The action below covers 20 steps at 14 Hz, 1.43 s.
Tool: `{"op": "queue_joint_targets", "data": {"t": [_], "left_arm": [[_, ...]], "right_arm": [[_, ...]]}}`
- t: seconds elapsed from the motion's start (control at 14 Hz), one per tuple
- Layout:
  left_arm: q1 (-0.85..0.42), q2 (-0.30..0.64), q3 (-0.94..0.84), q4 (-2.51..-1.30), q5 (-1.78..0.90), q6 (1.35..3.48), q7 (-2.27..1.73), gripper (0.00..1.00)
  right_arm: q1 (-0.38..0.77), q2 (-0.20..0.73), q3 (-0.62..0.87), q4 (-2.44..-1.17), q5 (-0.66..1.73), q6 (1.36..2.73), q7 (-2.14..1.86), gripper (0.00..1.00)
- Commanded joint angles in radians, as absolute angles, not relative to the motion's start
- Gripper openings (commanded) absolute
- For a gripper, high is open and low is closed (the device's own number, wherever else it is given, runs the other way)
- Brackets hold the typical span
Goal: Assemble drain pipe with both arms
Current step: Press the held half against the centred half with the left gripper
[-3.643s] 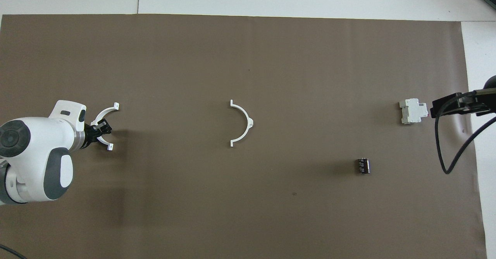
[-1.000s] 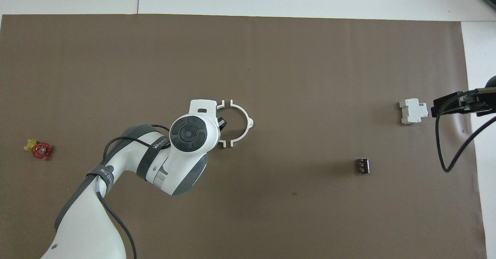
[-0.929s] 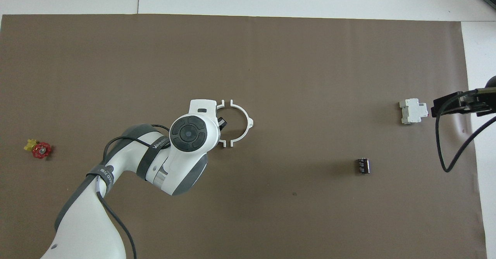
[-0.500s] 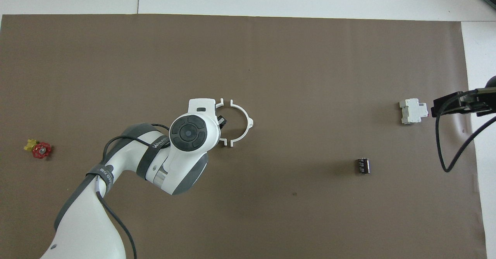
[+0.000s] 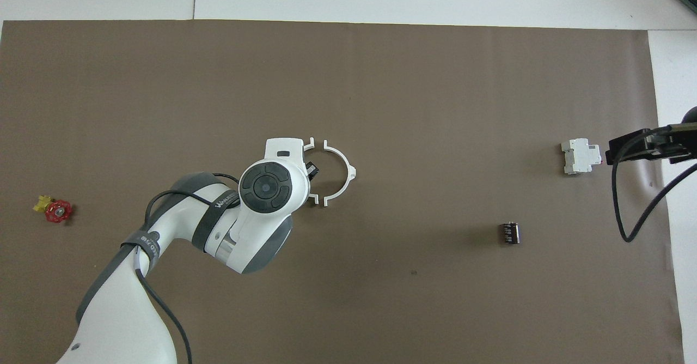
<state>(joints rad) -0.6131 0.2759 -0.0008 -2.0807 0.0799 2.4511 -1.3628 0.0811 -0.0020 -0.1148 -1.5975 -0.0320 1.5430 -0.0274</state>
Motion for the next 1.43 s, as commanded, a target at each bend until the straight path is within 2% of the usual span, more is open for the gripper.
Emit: {"op": "queue_joint_targets", "data": {"t": [0.0,1.36], "left_arm": [[-0.643,0.293,0.015,-2.065,0.103,2.465,-1.397,0.0],[-0.641,0.324,0.017,-2.046,0.149,2.491,-1.394,0.0]], "right_arm": [[0.074,-0.002,-0.11,-1.595,-0.015,1.549,-0.017,1.0],[0.078,-0.002,-0.11,-1.597,-0.015,1.546,-0.017,1.0]]}}
